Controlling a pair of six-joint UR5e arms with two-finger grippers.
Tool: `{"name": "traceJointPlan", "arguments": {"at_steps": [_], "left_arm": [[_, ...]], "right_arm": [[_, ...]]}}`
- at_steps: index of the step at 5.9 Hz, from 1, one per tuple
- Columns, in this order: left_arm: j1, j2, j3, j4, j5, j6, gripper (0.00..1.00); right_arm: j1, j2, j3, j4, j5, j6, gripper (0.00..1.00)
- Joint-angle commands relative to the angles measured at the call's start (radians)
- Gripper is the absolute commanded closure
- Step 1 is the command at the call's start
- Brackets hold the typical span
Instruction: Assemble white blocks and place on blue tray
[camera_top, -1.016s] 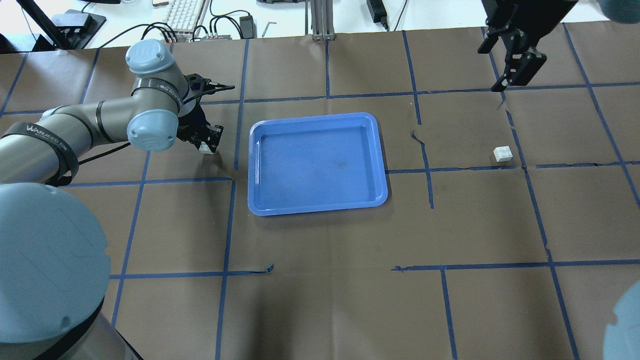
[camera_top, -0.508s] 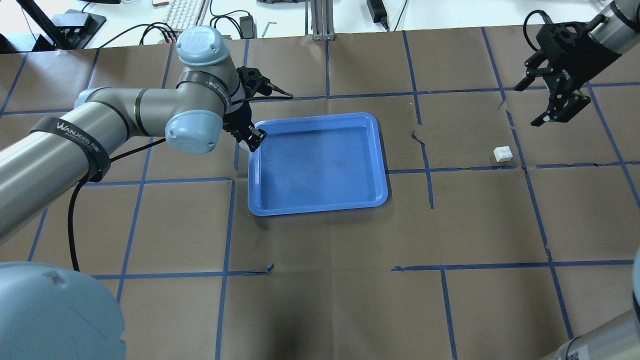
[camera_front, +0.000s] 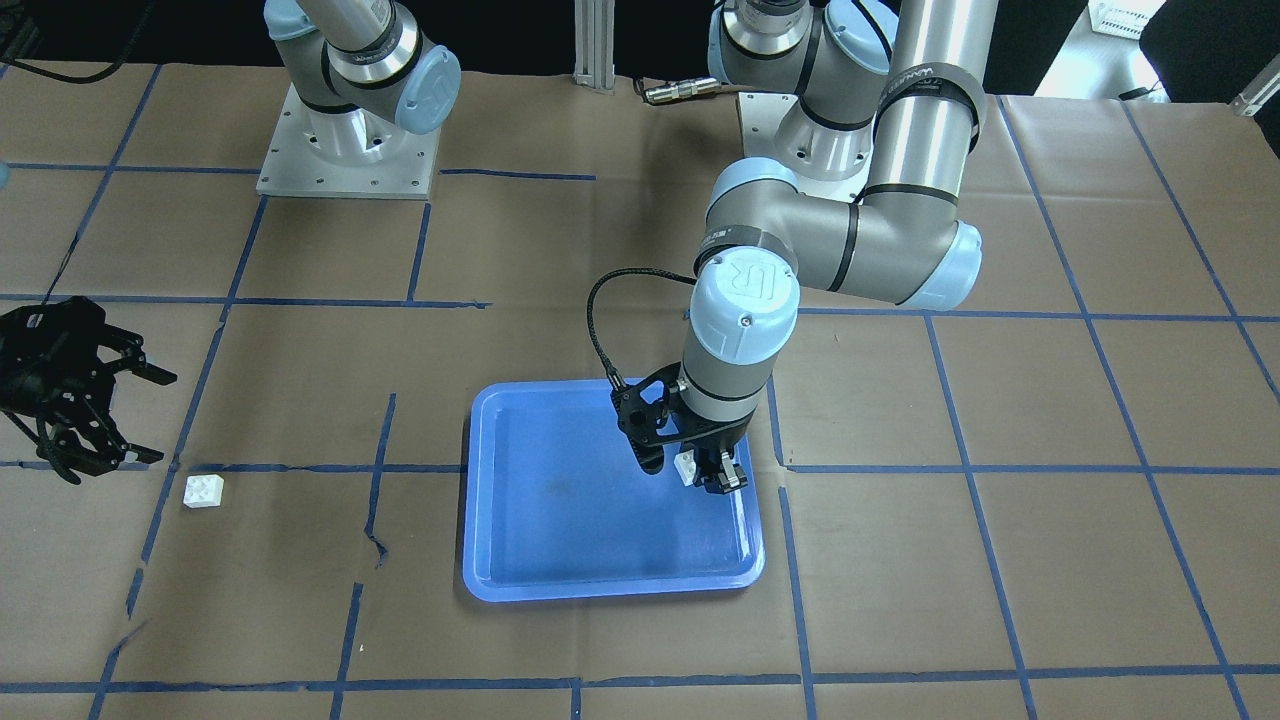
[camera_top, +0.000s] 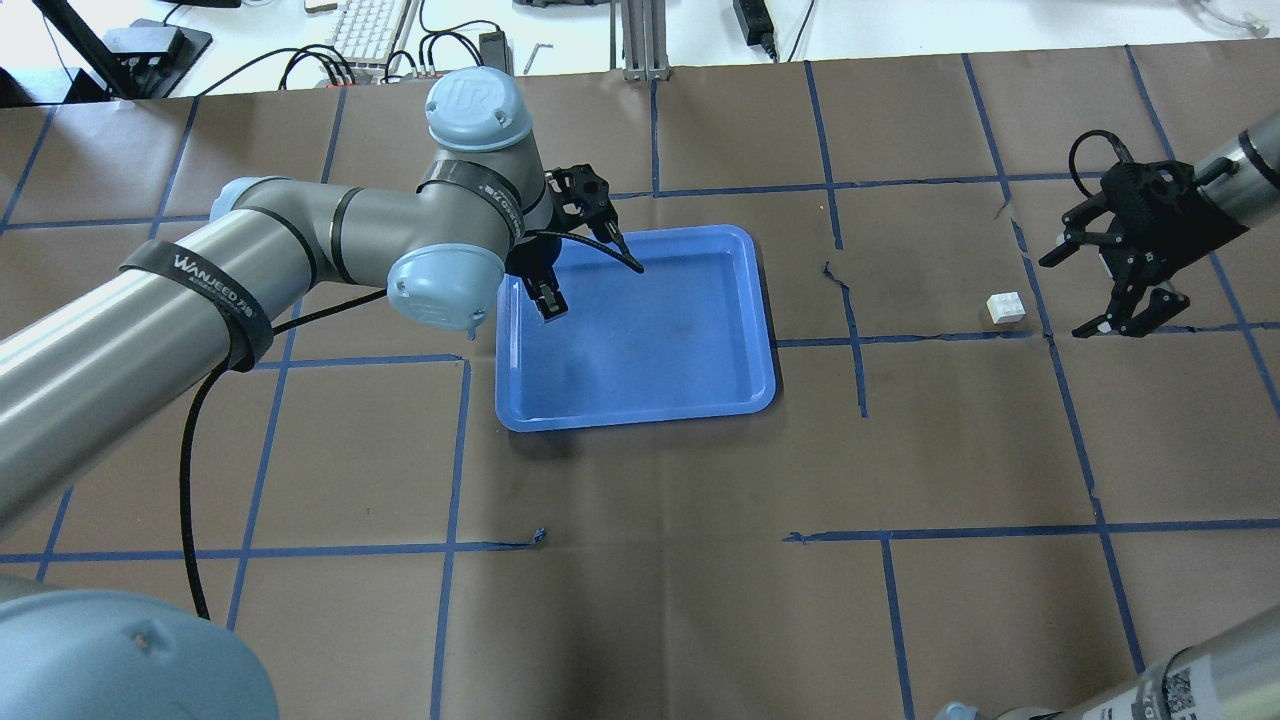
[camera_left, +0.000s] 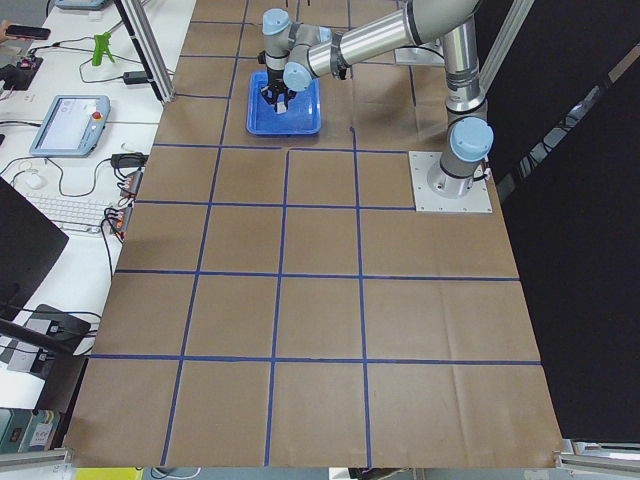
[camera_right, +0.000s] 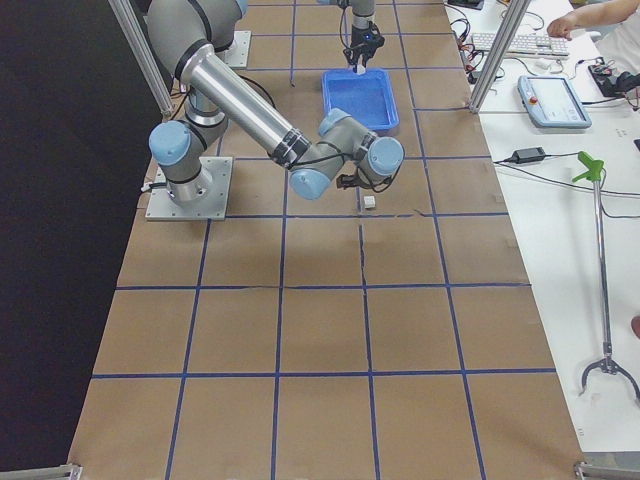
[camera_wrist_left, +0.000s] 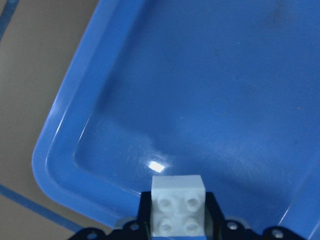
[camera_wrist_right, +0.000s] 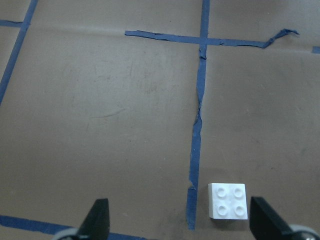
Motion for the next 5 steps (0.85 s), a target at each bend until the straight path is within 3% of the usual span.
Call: {"name": "traceJointPlan", "arguments": {"at_steps": [1, 2, 5], "left_arm": [[-0.051, -0.027, -0.013, 0.039, -0.007, 0.136, 0.82], [-0.06, -0.052, -0.015, 0.044, -0.007, 0.146, 0.82], [-0.097, -0.106, -0.013, 0.139, -0.004, 0.147, 0.76]], "right_arm": [[-0.011, 0.041, 0.012, -0.062, 0.039, -0.069, 0.0], [-0.011, 0.067, 0.005, -0.126, 0.045, -0.058, 0.0], [-0.011, 0.16, -0.037, -0.126, 0.067, 0.005, 0.0]]}}
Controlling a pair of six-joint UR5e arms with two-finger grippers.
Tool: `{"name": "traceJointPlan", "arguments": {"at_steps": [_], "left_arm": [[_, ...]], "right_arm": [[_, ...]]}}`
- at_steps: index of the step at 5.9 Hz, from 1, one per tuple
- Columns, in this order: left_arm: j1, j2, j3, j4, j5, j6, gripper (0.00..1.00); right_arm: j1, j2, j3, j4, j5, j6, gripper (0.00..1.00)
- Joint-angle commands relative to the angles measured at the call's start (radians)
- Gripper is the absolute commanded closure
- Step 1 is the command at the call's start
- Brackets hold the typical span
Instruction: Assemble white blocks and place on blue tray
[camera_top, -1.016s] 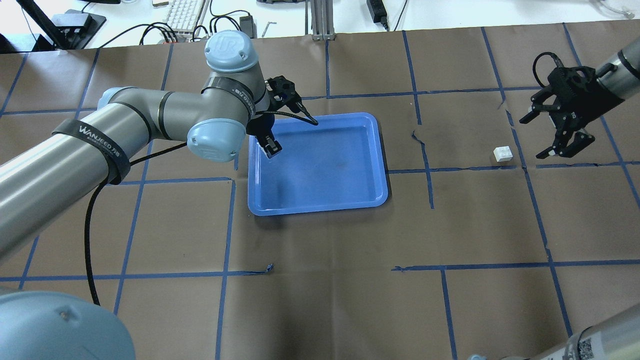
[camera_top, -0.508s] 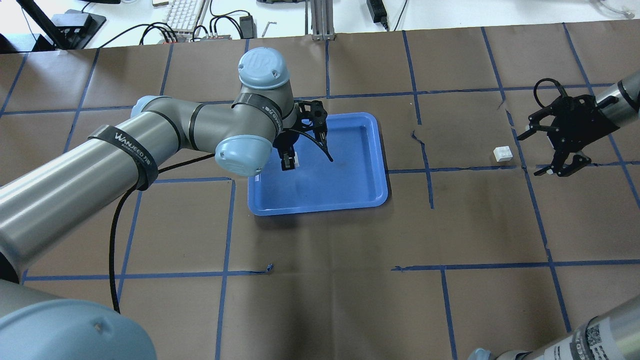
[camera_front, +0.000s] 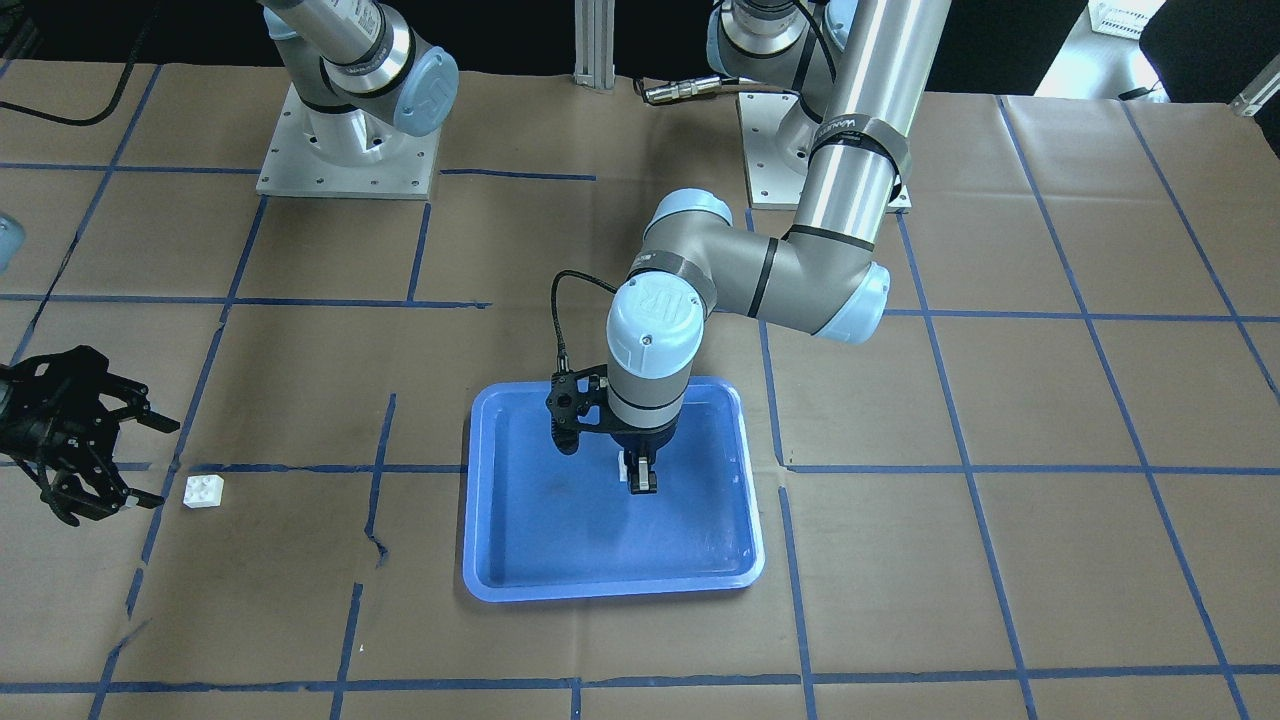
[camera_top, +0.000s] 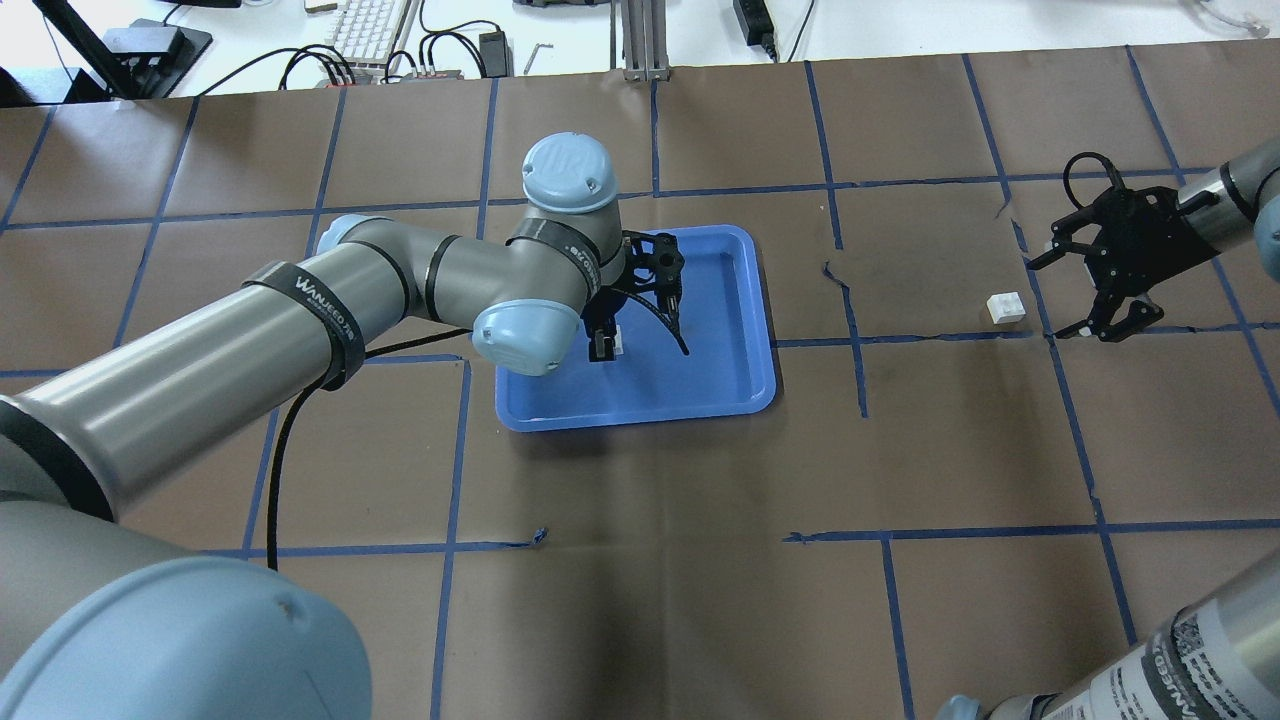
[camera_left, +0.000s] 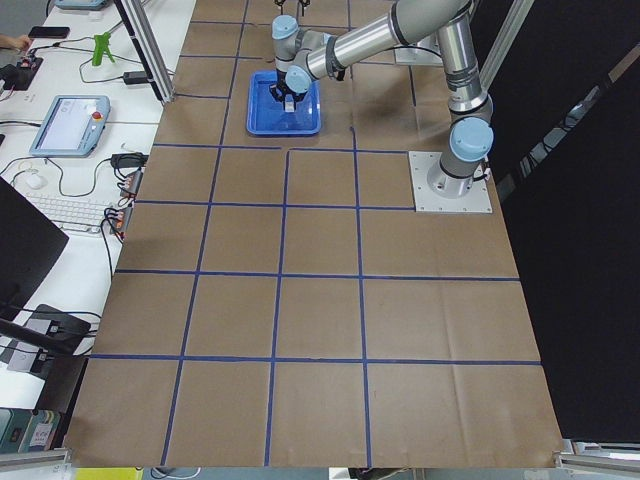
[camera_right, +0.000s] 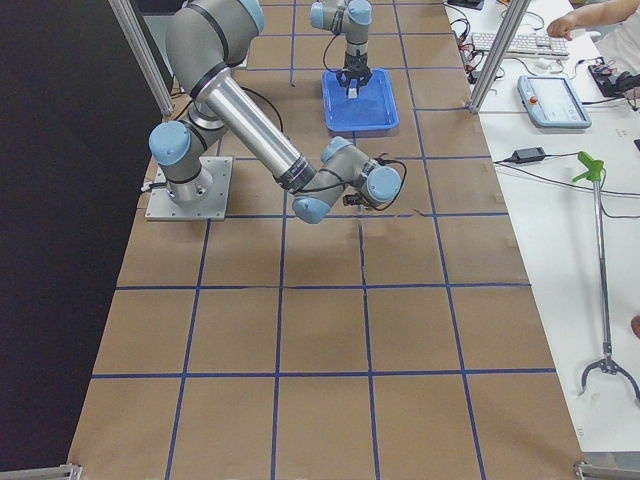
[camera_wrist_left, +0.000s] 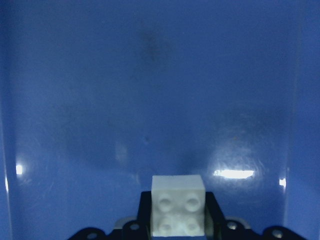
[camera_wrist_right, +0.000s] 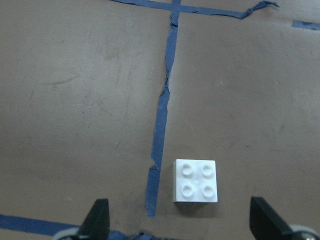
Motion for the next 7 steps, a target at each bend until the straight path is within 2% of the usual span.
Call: {"name": "traceJointPlan", "arguments": {"at_steps": [1, 2, 3, 4, 6, 7], "left_arm": [[-0.01, -0.011, -0.002, 0.027, -0.001, 0.012, 0.25], [-0.01, -0.009, -0.002, 0.03, -0.003, 0.017, 0.04], [-0.01, 0.002, 0.001, 0.029, 0.0, 0.015, 0.02], [-0.01, 0.043, 0.019, 0.007, 0.007, 0.014, 0.02], [0.004, 0.165, 0.027, -0.117, 0.004, -0.012, 0.02], [0.014, 0.243, 0.051, -0.242, 0.004, -0.053, 0.02]], "right_arm": [[0.006, 0.047, -0.005, 0.001, 0.001, 0.012, 0.0], [0.011, 0.049, -0.005, 0.003, 0.015, 0.017, 0.0], [0.012, 0.049, -0.005, 0.006, 0.067, 0.018, 0.0], [0.017, 0.052, -0.004, 0.006, 0.072, 0.027, 0.01], [0.017, 0.064, -0.007, 0.001, 0.069, 0.029, 0.04], [0.017, 0.064, -0.008, -0.003, 0.063, 0.029, 0.21]]}}
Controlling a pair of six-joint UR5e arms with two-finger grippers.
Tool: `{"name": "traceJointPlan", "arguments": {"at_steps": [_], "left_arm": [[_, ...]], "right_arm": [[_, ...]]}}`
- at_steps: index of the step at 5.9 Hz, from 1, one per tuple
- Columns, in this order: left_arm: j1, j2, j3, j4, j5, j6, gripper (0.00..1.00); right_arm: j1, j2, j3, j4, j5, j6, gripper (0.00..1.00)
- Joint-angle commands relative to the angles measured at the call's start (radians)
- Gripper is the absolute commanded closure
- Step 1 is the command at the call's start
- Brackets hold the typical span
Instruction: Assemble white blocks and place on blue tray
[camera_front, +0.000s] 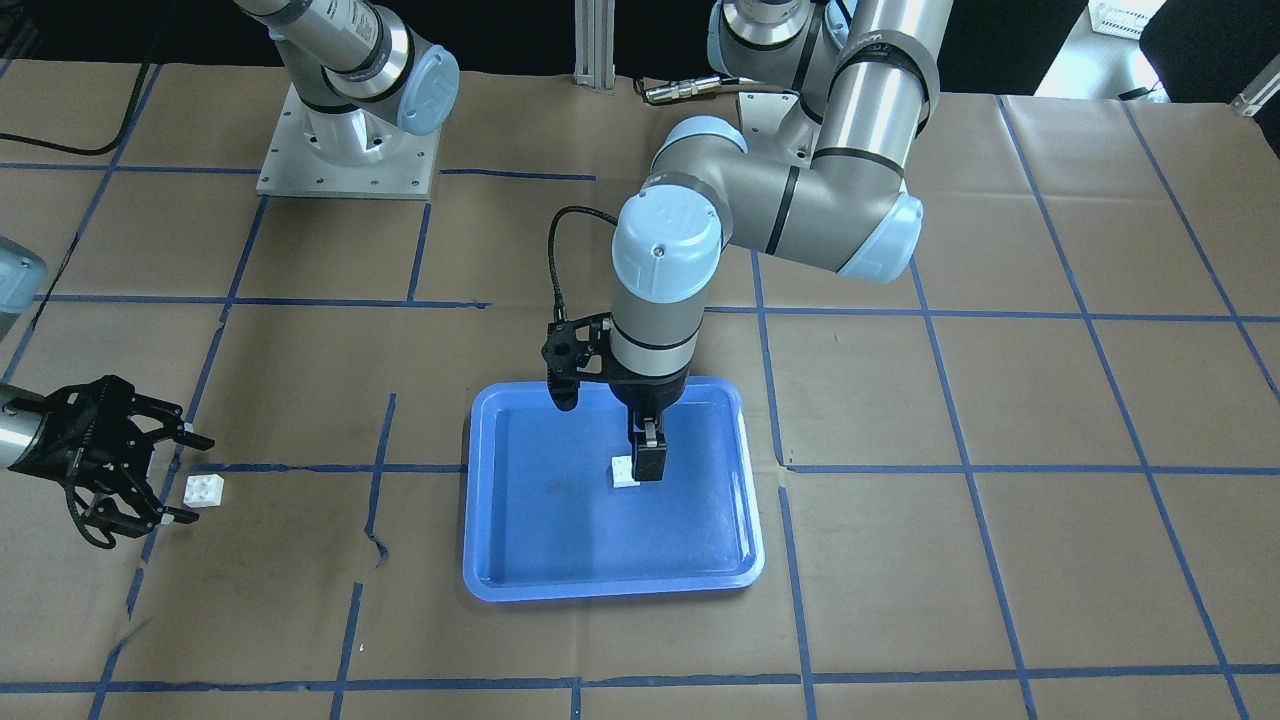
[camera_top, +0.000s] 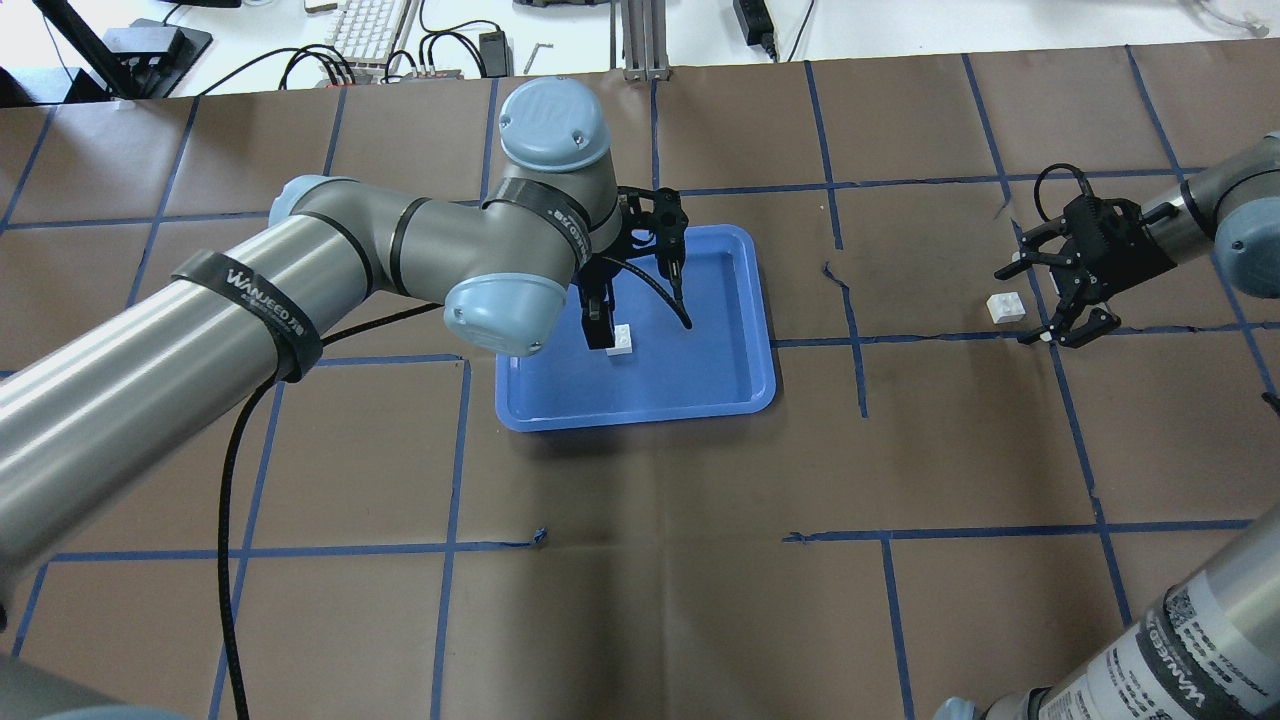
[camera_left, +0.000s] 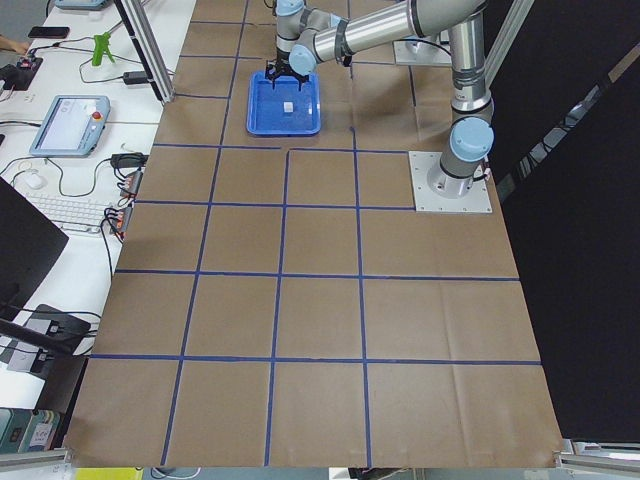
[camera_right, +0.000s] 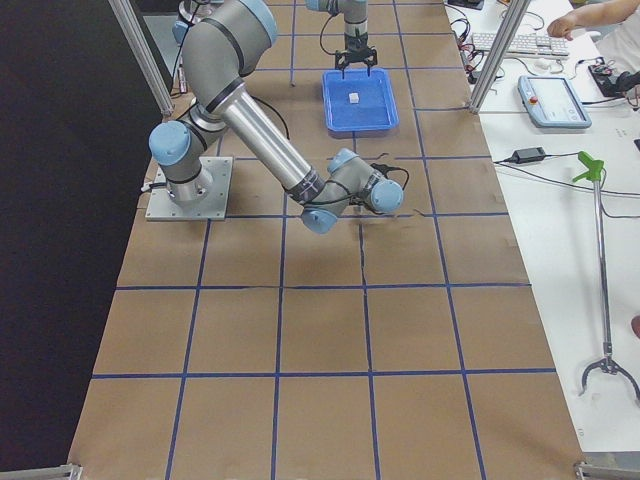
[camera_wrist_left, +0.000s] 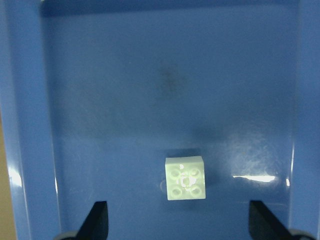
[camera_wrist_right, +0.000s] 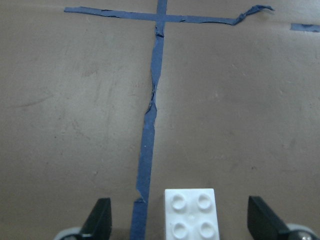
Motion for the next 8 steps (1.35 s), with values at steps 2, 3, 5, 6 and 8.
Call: {"name": "traceJointPlan", "arguments": {"at_steps": [2, 3, 5, 6, 8], "left_arm": [[0.077, 0.211, 0.097, -0.418, 0.007, -0.069, 0.02], [0.129, 0.266, 0.073, -0.418, 0.008, -0.177, 0.02], [0.207, 0.317, 0.069, -0.431, 0.011, -0.455, 0.02], [0.215, 0.314, 0.085, -0.429, 0.01, -0.652, 0.01], [0.215, 0.343, 0.084, -0.463, 0.01, -0.93, 0.01]], "right_arm": [[0.0, -0.001, -0.003, -0.007, -0.009, -0.003, 0.52], [0.0, -0.004, -0.004, -0.01, -0.01, -0.005, 0.68], [0.003, -0.024, -0.008, -0.053, -0.012, 0.002, 0.75], [0.034, -0.06, -0.024, -0.039, -0.009, 0.023, 0.77], [0.168, -0.2, -0.026, 0.019, 0.013, 0.156, 0.78]]}}
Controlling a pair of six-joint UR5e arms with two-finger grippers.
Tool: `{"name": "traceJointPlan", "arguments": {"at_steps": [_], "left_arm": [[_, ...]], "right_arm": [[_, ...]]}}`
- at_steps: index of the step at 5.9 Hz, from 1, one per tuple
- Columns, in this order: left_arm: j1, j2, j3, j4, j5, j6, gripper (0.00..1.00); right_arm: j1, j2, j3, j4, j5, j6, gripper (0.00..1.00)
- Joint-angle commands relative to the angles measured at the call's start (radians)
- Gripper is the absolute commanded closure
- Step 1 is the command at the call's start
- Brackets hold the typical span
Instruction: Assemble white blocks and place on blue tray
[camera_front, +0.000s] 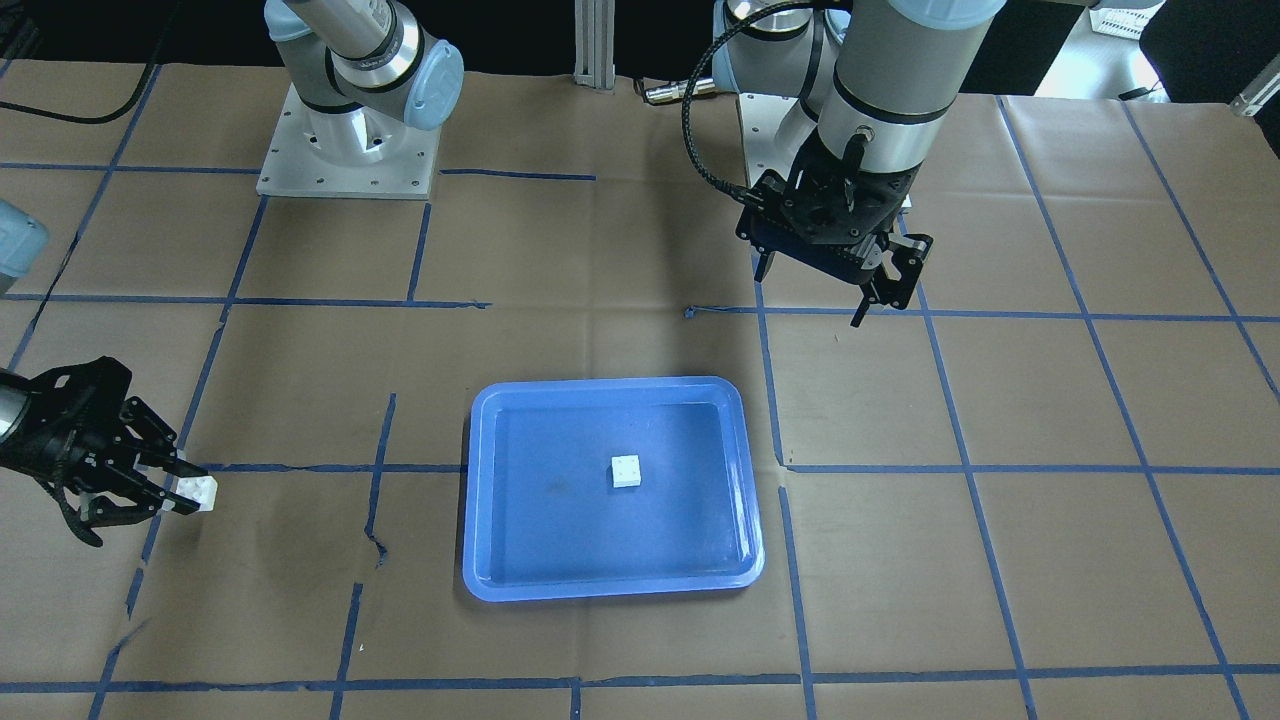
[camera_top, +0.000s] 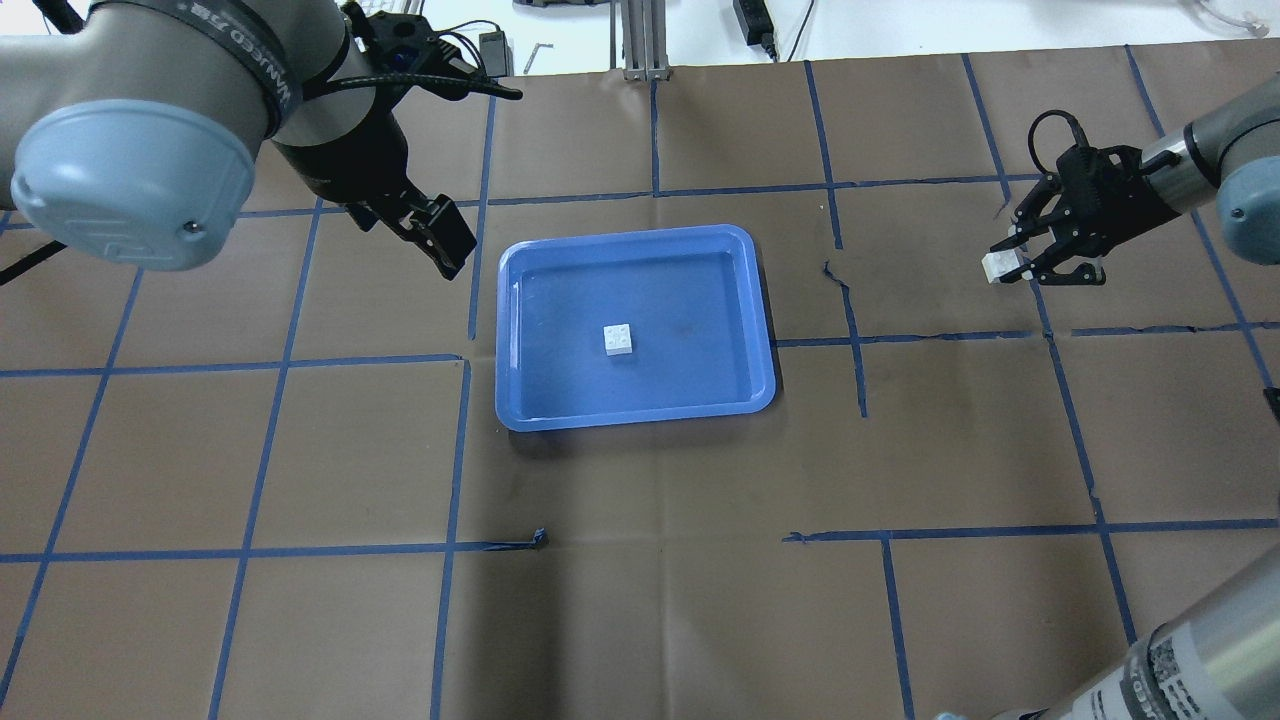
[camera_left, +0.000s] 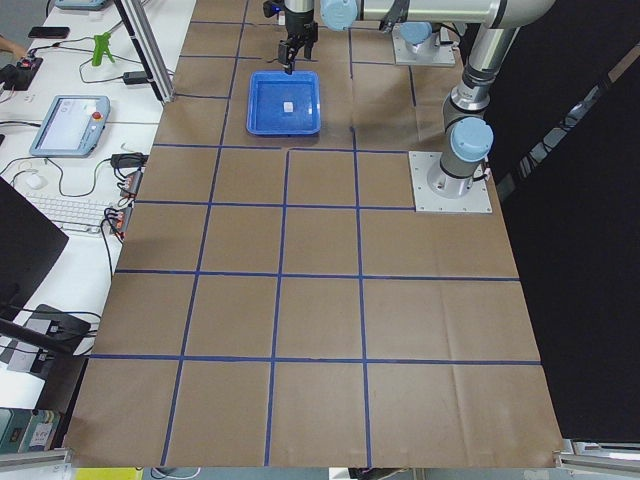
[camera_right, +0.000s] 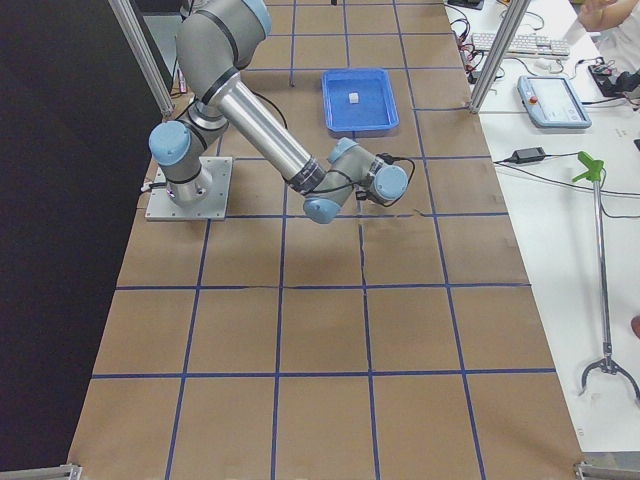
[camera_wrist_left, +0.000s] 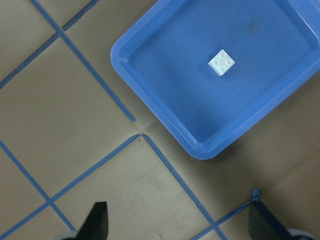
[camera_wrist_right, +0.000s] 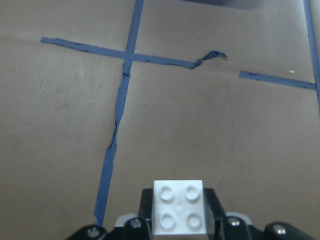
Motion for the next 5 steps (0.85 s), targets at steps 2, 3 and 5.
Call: {"name": "traceJointPlan", "arguments": {"at_steps": [2, 3, 5], "left_arm": [[0.002, 0.032, 0.02, -0.082, -0.002, -0.238, 0.01], [0.002, 0.047, 0.017, -0.085, -0.001, -0.242, 0.01], [0.028, 0.063, 0.021, -0.097, -0.009, -0.312, 0.01]], "right_arm": [[0.241, -0.096, 0.005, 0.039, 0.119, 0.248, 0.78], [0.339, -0.094, 0.007, 0.015, 0.153, 0.345, 0.78], [0.473, -0.073, 0.075, -0.236, 0.189, 0.619, 0.78]]}}
